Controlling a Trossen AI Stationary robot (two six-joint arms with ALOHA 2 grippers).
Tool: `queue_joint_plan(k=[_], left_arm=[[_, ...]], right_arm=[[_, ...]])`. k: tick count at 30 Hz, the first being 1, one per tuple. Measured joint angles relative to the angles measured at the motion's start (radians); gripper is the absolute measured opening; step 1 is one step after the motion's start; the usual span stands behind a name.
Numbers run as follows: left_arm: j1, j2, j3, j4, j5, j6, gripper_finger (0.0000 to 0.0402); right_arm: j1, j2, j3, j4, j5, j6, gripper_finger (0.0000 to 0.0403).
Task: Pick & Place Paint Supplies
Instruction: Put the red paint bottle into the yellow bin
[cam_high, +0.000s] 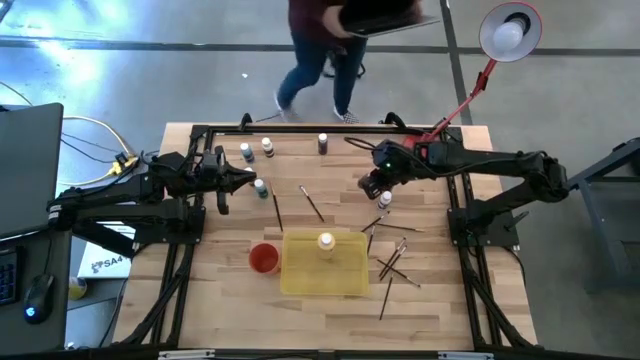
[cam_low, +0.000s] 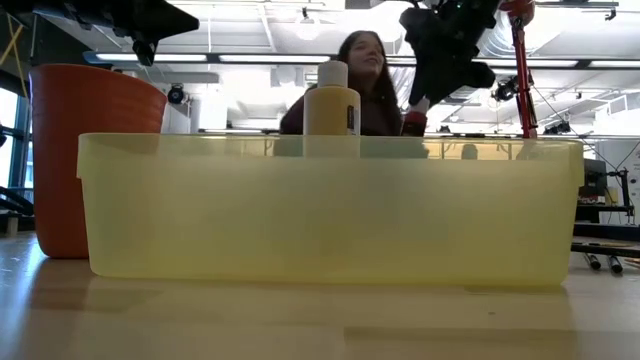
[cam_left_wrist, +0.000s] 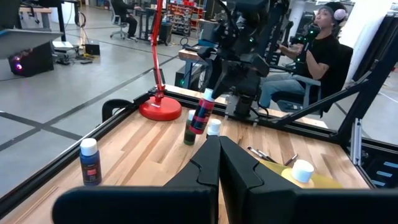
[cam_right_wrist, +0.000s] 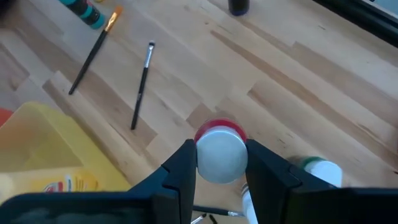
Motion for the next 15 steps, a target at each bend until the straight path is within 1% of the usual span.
queue_joint_plan(k=[15], left_arm=[[0.000,0.000,0.000,0.000,-0.002,0.000,0.0000]], right_arm=[[0.118,0.000,0.152,0.000,0.028,0.000,0.0106]])
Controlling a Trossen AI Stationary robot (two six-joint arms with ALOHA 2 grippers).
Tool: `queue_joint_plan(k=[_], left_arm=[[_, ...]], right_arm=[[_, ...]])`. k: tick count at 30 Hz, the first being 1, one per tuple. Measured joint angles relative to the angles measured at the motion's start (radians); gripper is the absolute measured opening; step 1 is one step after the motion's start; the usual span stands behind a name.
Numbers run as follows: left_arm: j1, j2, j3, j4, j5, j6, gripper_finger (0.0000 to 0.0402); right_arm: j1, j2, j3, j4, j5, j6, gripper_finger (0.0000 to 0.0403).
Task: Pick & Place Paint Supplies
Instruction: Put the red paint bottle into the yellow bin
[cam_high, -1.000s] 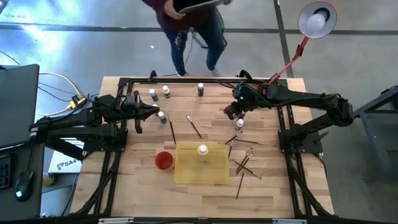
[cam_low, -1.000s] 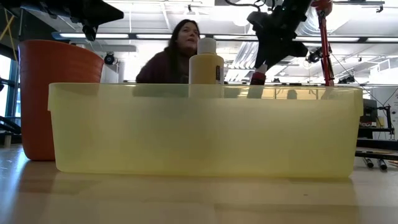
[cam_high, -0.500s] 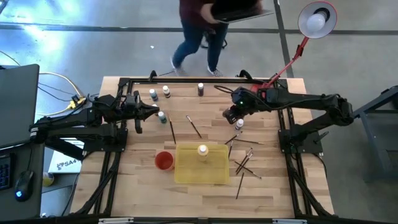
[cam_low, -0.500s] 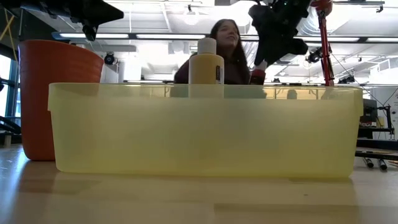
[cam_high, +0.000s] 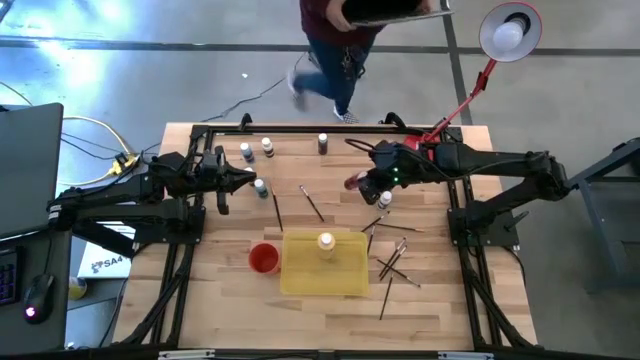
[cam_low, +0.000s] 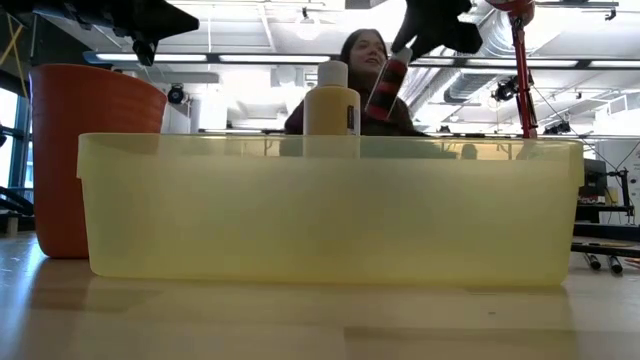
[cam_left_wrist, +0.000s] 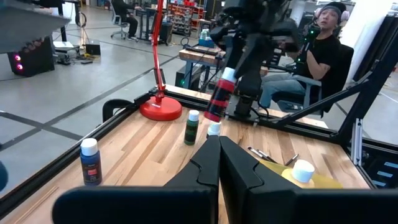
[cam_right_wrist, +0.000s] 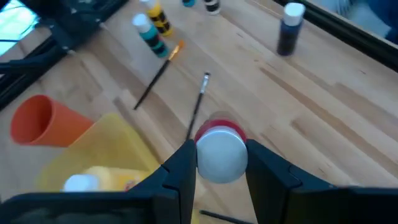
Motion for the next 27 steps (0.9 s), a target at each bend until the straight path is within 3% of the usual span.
queue_joint_plan(k=[27], left_arm=[[0.000,0.000,0.000,0.000,-0.003,-0.007,0.0000]], right_arm=[[0.266,0.031,0.008,-0.012,-0.019,0.206,0.0106]])
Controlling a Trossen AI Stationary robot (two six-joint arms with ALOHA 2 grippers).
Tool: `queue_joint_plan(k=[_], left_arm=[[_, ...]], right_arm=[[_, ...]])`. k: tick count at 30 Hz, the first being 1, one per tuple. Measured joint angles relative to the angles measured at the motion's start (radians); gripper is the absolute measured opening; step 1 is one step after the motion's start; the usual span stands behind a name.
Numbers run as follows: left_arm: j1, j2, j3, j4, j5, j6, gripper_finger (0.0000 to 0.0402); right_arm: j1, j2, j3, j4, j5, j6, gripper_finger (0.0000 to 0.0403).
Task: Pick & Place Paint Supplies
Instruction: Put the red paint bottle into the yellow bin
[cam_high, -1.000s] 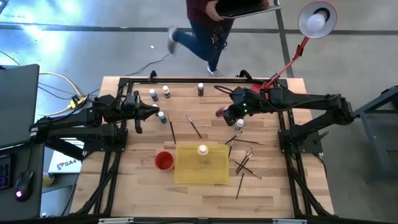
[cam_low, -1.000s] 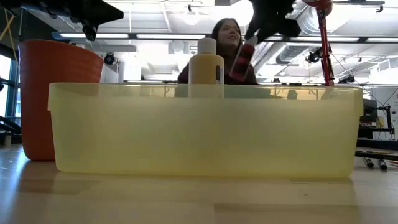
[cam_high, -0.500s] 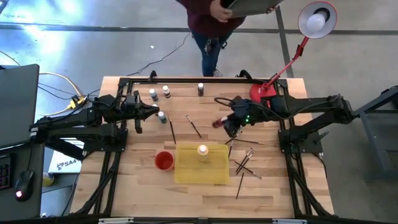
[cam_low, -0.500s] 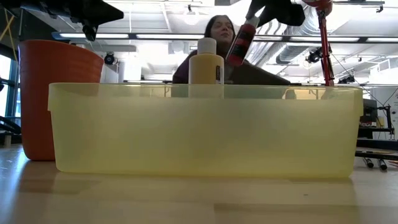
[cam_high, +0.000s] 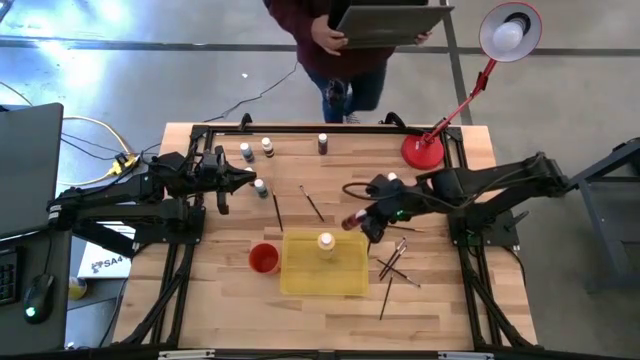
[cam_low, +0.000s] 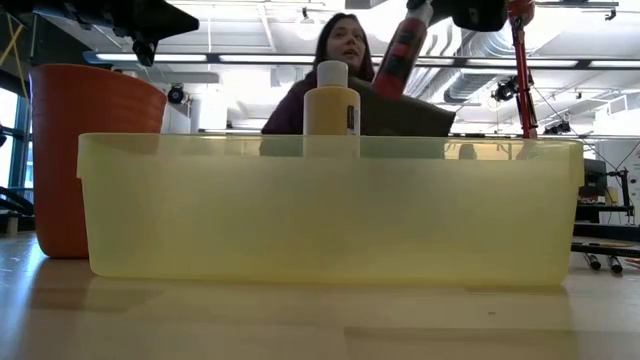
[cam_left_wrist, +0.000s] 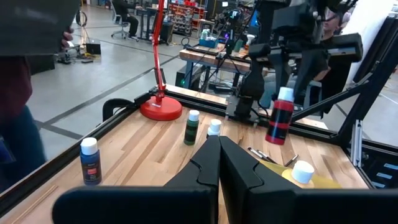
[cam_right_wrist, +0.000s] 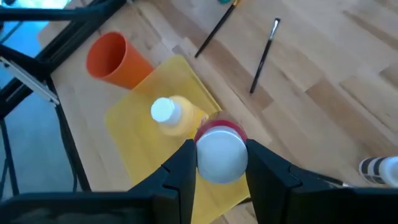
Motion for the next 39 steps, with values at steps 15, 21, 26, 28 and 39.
queue_joint_plan(k=[15,21,26,28,39], left_arm=[[0.000,0.000,0.000,0.000,0.006,0.000,0.0000],[0.000,0.000,0.000,0.000,0.005,0.000,0.0000],[0.000,0.000,0.000,0.000,0.004,0.000,0.0000],[0.000,0.000,0.000,0.000,0.003,0.000,0.0000],[0.000,0.000,0.000,0.000,0.003,0.000,0.0000]], right_arm=[[0.012,0.049,0.000,-0.004,-0.034,0.019,0.0106],[0.029,0.049,0.000,-0.006,-0.038,0.023,0.0106],[0.042,0.049,0.000,-0.011,-0.039,0.033,0.0106],[0.044,0.049,0.000,-0.019,-0.039,0.049,0.0106],[0.046,0.051,0.000,-0.033,-0.044,0.076,0.0106]])
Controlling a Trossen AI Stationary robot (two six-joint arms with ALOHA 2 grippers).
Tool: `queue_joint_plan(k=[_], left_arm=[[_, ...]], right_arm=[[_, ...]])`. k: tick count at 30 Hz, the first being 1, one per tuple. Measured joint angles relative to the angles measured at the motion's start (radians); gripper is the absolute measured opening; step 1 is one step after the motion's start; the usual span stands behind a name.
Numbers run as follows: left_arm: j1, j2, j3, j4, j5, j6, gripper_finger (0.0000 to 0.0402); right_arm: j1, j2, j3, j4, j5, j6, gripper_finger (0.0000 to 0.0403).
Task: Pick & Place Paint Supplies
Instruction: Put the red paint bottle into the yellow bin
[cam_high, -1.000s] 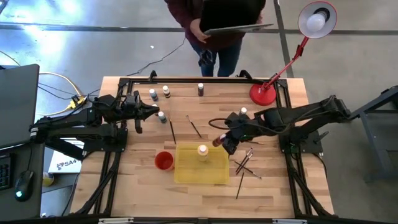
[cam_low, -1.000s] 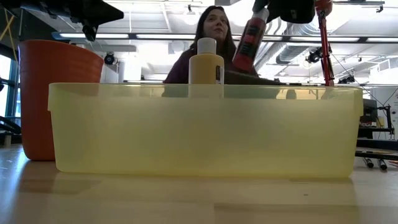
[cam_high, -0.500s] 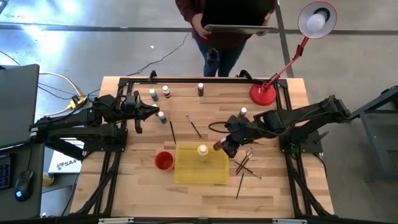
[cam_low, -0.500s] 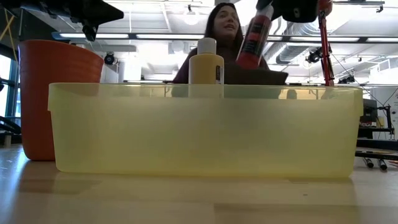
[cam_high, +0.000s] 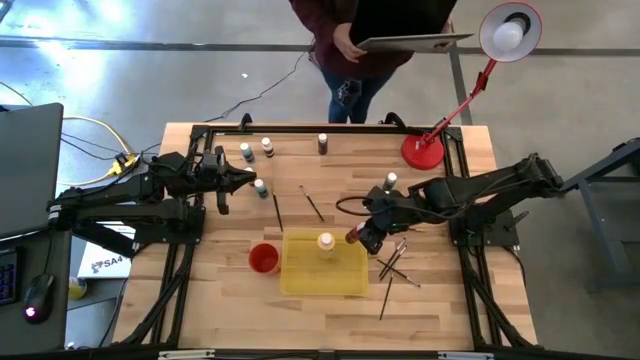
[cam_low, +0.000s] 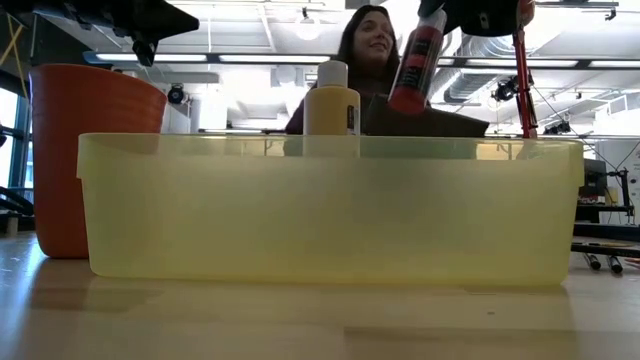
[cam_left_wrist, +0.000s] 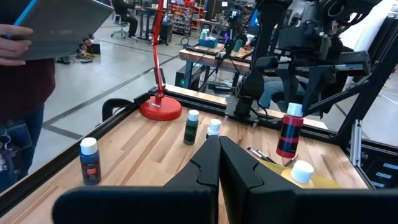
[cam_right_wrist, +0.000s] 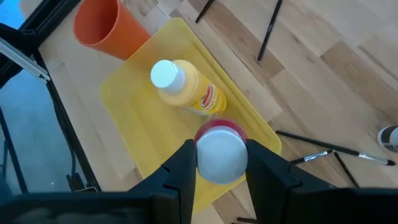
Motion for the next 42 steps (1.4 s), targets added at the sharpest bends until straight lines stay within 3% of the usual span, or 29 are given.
queue_joint_plan(k=[11,27,42], left_arm=[[0.000,0.000,0.000,0.000,-0.003,0.000,0.0000],[0.000,0.000,0.000,0.000,-0.002,0.000,0.0000],[0.000,0.000,0.000,-0.028,0.002,0.000,0.0000]], right_arm=[[0.010,0.006,0.000,-0.001,-0.015,0.030,0.0106],[0.002,0.164,-0.001,0.032,-0.048,-0.005,0.0106],[-0.059,0.198,-0.001,0.090,-0.049,-0.008,0.0106]])
